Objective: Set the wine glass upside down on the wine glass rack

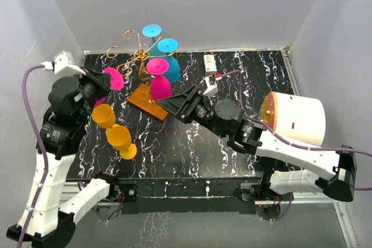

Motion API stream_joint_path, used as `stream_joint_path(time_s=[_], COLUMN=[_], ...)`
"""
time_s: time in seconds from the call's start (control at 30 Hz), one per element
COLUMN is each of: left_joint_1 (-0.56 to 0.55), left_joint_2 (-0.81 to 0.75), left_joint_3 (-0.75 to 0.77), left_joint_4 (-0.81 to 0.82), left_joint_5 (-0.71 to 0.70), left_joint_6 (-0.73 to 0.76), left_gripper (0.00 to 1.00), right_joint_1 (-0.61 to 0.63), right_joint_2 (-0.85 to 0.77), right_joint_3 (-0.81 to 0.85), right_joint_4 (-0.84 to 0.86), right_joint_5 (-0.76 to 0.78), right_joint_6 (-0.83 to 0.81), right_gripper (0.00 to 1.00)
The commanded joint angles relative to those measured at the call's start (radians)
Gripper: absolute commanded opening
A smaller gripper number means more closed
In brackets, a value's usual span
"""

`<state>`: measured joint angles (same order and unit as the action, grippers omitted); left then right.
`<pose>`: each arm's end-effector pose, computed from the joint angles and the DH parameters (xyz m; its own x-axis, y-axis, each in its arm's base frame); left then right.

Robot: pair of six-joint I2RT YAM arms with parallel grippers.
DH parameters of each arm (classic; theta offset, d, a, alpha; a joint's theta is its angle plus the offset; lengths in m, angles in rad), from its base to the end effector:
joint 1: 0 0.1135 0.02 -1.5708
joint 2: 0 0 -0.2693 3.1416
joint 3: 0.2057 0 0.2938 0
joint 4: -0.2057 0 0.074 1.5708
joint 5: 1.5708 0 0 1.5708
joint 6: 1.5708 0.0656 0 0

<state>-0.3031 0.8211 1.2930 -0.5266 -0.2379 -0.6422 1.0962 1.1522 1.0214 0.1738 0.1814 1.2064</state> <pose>0.1983 -0.0458 0.4873 -0.0810 -0.5845 -0.8073 0.0212 0.8088 -0.5877 0.1668 0.2987 0.3875 -0.7335 0.5834 -0.3488 -0.3008 0.1816 0.9362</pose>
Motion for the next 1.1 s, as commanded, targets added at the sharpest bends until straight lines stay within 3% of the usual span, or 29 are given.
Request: stream_joint_path(time_s=[0.0,0.33,0.5,0.73,1.07], left_joint_1=[-0.001,0.001,0.037,0.167,0.253], left_joint_2=[0.125,0.293,0.446,0.587,0.727], left_joint_3=[0.145,0.261,0.436,0.538,0.565], left_joint_4=[0.014,0.153,0.102,0.115,0.247], left_joint_5=[-0.198,-0.27,-0.252,0.006,0.358], left_joint_6=[0.201,0.325,0.378,0.337,0.326], left_gripper=[0.0,0.0,0.0,0.0,0.0], right_joint_1=[-0.006,-0.008,-0.008,-0.013,-0.016], right_joint_2=[-0.045,-0.071,-0.072,-0.079,-0.094], right_joint_3=[-0.005,-0.02,-0.018,-0.017,0.003], right_joint_4=[-0.014,-0.046,-0.053,-0.06,-0.098], right_joint_5=[0.043,0.085,0.085,0.099,0.111], right_joint_6=[-0.024,-0.028,-0.033,-0.046,-0.066], right_gripper=[0.58,0.57,0.57,0.56,0.56])
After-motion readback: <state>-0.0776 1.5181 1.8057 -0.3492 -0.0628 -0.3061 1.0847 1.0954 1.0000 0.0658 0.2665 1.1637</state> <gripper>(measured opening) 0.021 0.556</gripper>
